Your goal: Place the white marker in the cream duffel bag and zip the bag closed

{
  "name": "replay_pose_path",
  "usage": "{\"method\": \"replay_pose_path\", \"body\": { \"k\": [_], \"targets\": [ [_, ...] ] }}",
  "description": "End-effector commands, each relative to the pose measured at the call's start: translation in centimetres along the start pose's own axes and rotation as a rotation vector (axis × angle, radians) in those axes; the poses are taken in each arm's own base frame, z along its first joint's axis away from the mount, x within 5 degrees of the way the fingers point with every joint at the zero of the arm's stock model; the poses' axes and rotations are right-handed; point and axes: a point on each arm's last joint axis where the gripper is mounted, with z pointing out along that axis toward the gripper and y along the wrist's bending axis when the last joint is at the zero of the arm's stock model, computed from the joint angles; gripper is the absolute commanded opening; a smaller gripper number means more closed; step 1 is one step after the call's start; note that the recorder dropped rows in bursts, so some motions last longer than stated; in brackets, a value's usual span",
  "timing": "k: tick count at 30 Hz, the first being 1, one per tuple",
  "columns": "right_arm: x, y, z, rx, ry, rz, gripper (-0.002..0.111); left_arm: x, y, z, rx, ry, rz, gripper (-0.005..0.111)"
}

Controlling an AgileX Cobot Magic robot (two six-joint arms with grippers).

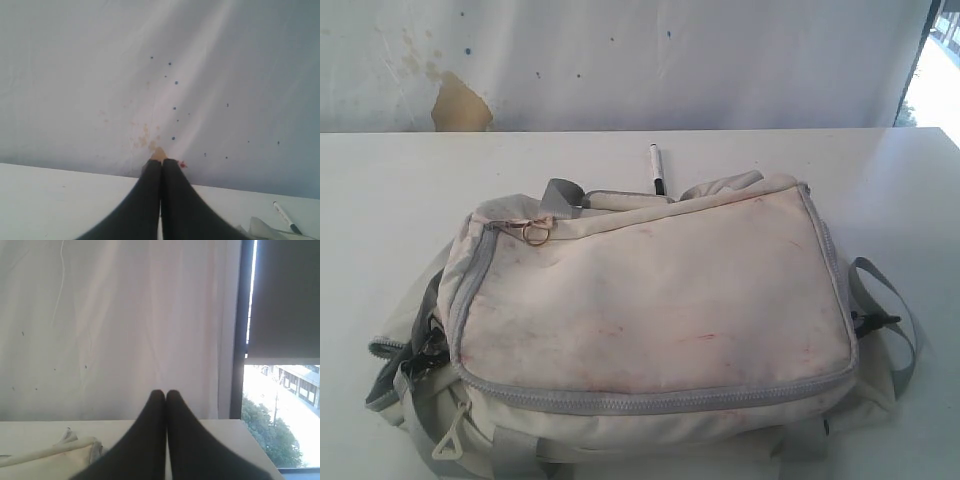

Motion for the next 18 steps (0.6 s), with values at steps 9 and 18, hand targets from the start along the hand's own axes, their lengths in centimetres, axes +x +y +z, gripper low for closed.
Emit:
{"method": "replay_pose_path", "body": {
  "k": [9,18],
  "targets": [
    [-2.9,-0.2,1.4,0.01,0.154,0.019,0.0,-3.9,-0.3,-1.9,-0.018,0.129,-0.038,0.0],
    [-1.6,0.2,6.5,-0.008,0.419,0.132,0.0,-1.8,-0.9,2.9,-0.01,0.469,-0.163,0.0]
  ]
}}
